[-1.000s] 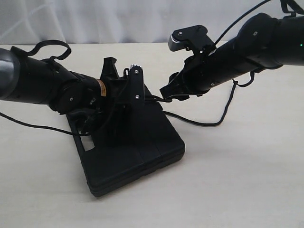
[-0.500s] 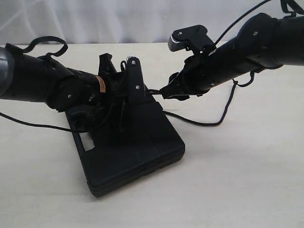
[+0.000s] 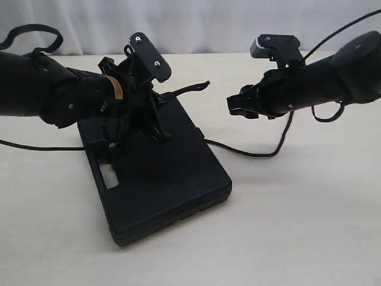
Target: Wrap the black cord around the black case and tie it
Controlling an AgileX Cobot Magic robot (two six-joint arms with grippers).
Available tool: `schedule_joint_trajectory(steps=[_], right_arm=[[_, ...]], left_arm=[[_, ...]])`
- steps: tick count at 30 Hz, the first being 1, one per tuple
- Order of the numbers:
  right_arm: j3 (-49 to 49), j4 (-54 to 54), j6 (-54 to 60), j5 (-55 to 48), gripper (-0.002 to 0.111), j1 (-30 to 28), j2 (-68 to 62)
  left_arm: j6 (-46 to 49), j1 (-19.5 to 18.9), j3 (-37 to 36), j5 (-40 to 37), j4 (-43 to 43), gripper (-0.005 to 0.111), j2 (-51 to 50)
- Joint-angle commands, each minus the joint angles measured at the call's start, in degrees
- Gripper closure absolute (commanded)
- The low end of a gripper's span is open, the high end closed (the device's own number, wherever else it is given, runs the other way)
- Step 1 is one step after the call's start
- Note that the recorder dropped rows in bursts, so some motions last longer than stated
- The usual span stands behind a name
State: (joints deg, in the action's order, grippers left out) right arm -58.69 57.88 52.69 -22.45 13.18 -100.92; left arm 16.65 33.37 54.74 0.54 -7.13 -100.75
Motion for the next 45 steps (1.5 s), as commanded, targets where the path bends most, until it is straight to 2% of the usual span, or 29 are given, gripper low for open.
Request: schedule_joint_trajectory(steps=[1, 2, 3, 4, 7, 14, 20, 29, 32, 36, 38, 45], right_arm=[[1.2, 24.2, 23.0, -5.1, 0.062, -0.7, -0.3], [1.7, 29.1, 27.3, -6.8, 0.062, -1.0, -0.8], [2.7, 39.0, 36.7, -14.0, 0.062, -2.2, -2.1], [3.4, 42.1, 39.5, -18.2, 0.062, -3.1, -2.9], [3.9, 42.1, 41.4, -26.3, 0.062, -5.8, -5.4], [3.3, 42.1, 41.0, -26.0, 0.062, -8.3, -10.6], [1.0, 42.1, 39.8, -33.5, 0.062, -8.3, -12.9], [-3.6, 42.1, 36.4, -36.1, 0.062, -8.3, -16.2], [-5.2, 42.1, 33.6, -36.0, 0.062, -8.3, -17.1], [-6.6, 42.1, 31.3, -29.1, 0.062, -8.3, -17.9], [-7.4, 42.1, 30.4, -28.8, 0.062, -8.3, -18.5], [-8.3, 42.1, 28.6, -36.4, 0.062, -8.3, -19.5]], left_arm=[[-1.8, 0.7, 0.3, -0.5, 0.3, 0.107, 2.7], [-1.8, 1.1, 0.3, -0.5, 0.3, 0.107, 3.1], [-1.7, 1.8, 0.3, -0.5, -0.2, 0.107, 3.5], [-1.5, 2.1, 0.3, -0.9, -1.0, 0.107, 3.6], [-1.5, 2.5, 0.3, -0.5, -1.0, 0.107, 3.6], [-1.6, 2.6, 0.3, 0.3, -0.8, 0.107, 4.1], [-1.6, 2.6, 0.3, -1.3, -0.8, 0.107, 5.8], [-1.6, 3.1, 0.3, -1.9, -0.8, 0.107, 5.8], [-1.6, 4.1, 0.3, -1.5, -0.8, 0.107, 5.8], [-1.5, 4.7, 0.3, -1.3, -0.8, 0.107, 5.8], [-1.5, 4.7, 0.3, -1.3, -0.8, 0.107, 5.8], [-1.5, 4.7, 0.3, -1.3, -0.8, 0.107, 5.8]])
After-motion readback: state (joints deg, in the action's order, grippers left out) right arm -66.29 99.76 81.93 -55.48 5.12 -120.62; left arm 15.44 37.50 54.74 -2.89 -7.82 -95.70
